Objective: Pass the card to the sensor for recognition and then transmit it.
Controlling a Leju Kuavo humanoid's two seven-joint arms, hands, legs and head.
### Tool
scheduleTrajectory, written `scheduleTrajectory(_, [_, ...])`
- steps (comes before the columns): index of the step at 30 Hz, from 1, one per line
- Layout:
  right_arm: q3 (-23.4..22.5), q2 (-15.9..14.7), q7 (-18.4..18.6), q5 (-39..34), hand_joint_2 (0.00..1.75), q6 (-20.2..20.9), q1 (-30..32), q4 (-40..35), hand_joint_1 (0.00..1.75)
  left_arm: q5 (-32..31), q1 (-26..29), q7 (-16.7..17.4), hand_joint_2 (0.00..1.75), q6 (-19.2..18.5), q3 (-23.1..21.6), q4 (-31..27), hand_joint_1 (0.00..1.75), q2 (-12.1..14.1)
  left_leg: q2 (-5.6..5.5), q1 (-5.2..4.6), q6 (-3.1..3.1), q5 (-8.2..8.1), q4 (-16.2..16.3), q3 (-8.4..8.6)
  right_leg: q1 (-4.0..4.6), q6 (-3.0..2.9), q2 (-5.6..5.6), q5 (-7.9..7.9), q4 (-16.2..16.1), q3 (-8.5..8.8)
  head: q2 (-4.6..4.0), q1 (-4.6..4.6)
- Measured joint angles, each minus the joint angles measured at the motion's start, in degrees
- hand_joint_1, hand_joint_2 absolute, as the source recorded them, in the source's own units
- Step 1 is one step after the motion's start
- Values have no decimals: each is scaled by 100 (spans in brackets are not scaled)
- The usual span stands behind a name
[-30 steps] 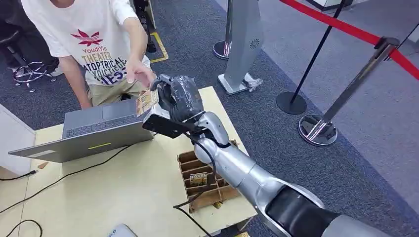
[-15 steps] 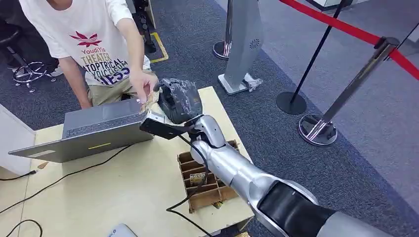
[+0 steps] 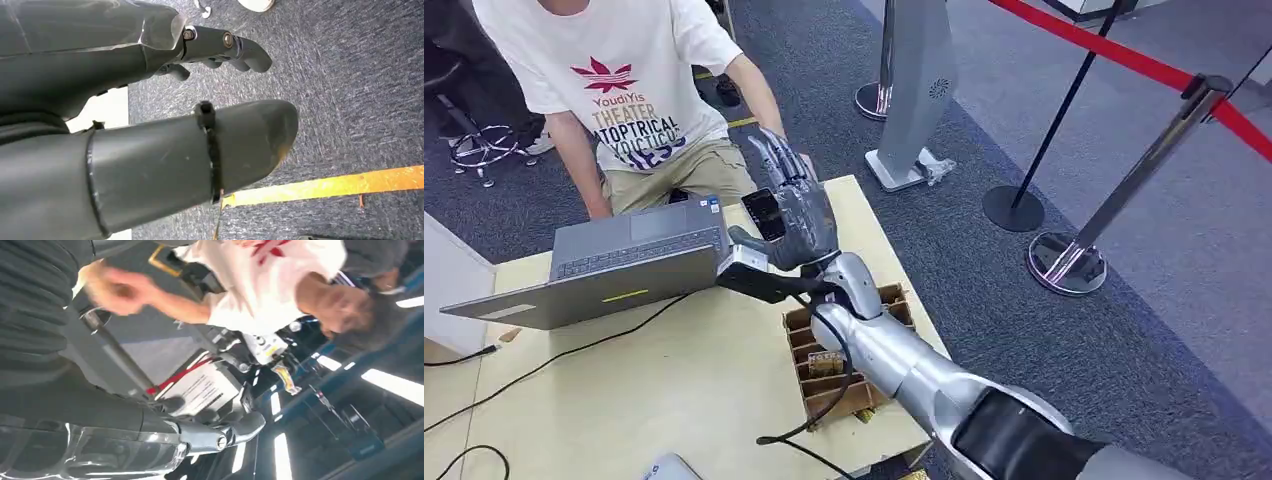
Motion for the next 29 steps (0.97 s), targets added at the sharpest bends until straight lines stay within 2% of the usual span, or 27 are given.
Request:
scheduleTrajectory(2, [64, 2, -98, -422, 175, 126, 188, -389, 0, 44, 4, -2, 0, 18, 2, 0, 0, 0, 0, 0, 0, 0, 0, 0, 0, 0, 0, -1, 0, 0, 0, 0])
scheduleTrajectory(5, [142, 11, -225, -1420, 175, 544, 561, -1086, 0, 125, 17, -13, 0, 33, 11, 0, 0, 0, -1, 0, 0, -1, 0, -1, 0, 1, -2, -2, 0, 0, 0, -2])
scheduleTrajectory(10, [269, 11, -289, -2257, 175, 960, 1209, -2102, 0, 195, 34, -15, 0, 35, 26, 0, 0, 0, -3, 0, 0, -1, -1, -2, 0, 1, -4, -2, -1, -1, 0, 0])
scheduleTrajectory(15, [363, -7, -442, -2665, 175, 1082, 1780, -2740, 0, 214, 46, -46, 0, 35, 61, 0, 0, -2, -1, 0, 1, -1, -1, 0, 0, 1, -2, -2, -2, -1, 0, 0])
scheduleTrajectory(20, [433, -48, -494, -2825, 175, 1209, 2318, -3044, 0, 212, 56, -48, 0, 26, 90, 0, 0, -2, 0, 0, 2, -3, -1, -1, 0, 1, -2, -2, -2, -1, 0, -2])
scheduleTrajectory(29, [516, -203, -483, -2945, 175, 2103, 2997, -3192, 0, 238, 59, -48, 0, 9, 157, 0, 0, -2, 0, 0, 1, -4, -1, -1, 0, 2, -2, -3, -2, -1, 0, 0])
